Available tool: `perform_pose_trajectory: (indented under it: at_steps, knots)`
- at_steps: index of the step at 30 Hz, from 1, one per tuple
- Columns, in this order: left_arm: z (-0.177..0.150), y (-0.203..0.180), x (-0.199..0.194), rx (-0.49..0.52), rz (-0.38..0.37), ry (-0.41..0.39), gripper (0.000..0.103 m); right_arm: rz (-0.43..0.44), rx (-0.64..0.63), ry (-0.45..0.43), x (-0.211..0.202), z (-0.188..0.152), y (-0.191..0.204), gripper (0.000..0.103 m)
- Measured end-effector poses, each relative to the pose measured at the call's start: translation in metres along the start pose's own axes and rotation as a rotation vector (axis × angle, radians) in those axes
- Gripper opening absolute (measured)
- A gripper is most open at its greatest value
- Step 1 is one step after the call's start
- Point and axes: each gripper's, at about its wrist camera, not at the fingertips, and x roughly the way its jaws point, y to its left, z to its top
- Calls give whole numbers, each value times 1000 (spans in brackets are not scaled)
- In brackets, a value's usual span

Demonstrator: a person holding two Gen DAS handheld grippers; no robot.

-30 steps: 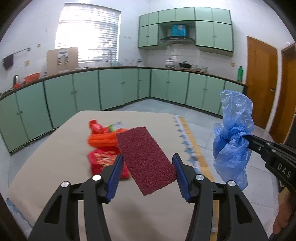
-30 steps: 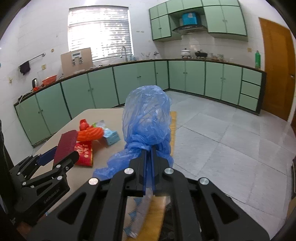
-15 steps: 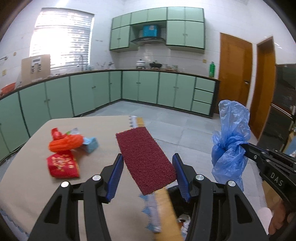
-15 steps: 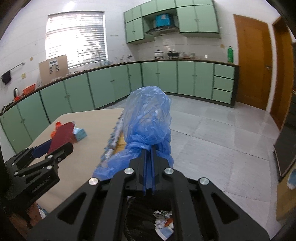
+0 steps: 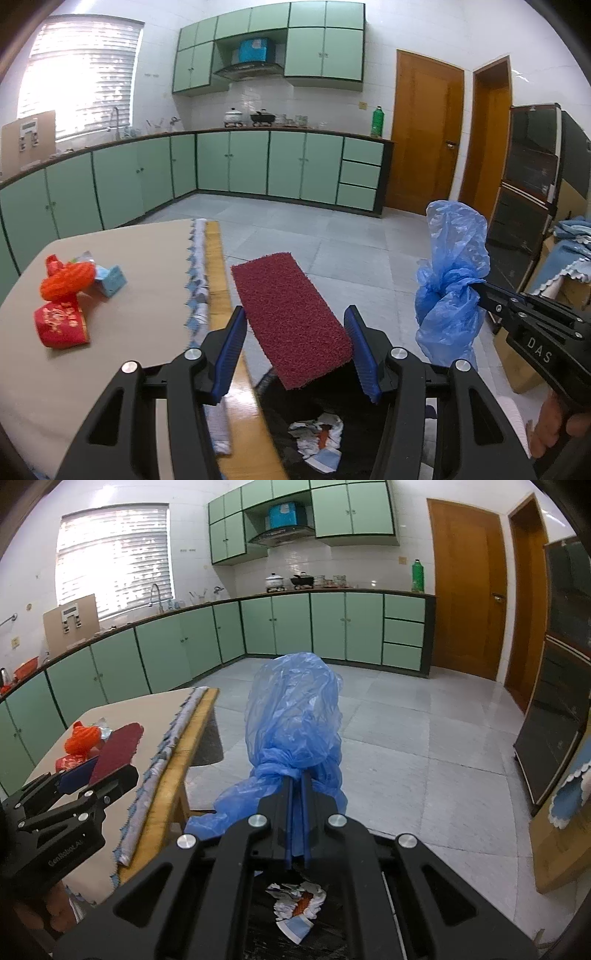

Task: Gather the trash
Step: 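Carry the red pad and blue bag over the black bin, then open both grippers to drop the pad and bag into the bin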

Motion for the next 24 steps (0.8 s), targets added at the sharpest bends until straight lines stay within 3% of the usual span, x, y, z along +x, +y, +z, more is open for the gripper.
perform_pose_trajectory:
  at_steps: [17, 21, 24]
  knots:
    - [-22, -35, 55, 71, -81, 109, 54, -56, 67, 129, 40, -31, -27, 4]
    - [-23, -37, 60, 71, -98, 122, 55, -52, 67, 155, 49, -32, -25, 8]
    - [-20, -35, 61, 61, -106, 120, 64, -49, 63, 160, 53, -30, -25, 11]
